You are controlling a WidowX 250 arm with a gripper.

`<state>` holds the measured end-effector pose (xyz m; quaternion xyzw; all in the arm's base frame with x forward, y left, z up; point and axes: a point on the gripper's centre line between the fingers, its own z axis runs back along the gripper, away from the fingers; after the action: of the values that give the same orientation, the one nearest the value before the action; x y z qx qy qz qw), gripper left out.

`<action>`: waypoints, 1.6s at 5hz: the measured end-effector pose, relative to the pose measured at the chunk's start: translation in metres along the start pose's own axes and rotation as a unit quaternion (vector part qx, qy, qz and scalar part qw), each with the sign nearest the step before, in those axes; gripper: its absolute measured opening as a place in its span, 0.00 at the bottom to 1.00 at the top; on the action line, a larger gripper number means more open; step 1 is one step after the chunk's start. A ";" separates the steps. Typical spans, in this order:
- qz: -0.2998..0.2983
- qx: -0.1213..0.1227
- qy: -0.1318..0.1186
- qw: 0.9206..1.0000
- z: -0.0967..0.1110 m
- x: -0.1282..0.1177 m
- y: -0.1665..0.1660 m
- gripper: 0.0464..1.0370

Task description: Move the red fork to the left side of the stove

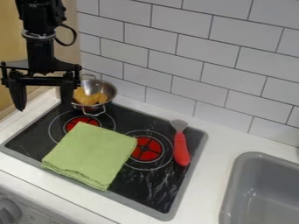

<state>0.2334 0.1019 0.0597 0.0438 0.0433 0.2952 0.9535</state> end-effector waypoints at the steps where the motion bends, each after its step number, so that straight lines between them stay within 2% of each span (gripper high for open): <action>1: -0.002 0.006 0.027 1.000 -0.012 -0.012 0.000 0.96; 2: -0.031 0.018 0.035 0.999 -0.009 -0.024 -0.024 0.96; 4: -0.101 0.006 -0.014 0.995 0.018 -0.029 -0.096 0.96; 5: -0.117 -0.001 -0.011 0.993 0.018 -0.027 -0.127 0.96; 6: -0.104 0.008 -0.014 0.994 0.013 -0.036 -0.156 0.96; 8: -0.079 0.008 0.011 0.997 -0.015 -0.040 -0.173 0.96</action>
<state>0.2961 -0.0621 0.0286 0.0447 0.0592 0.2194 0.9728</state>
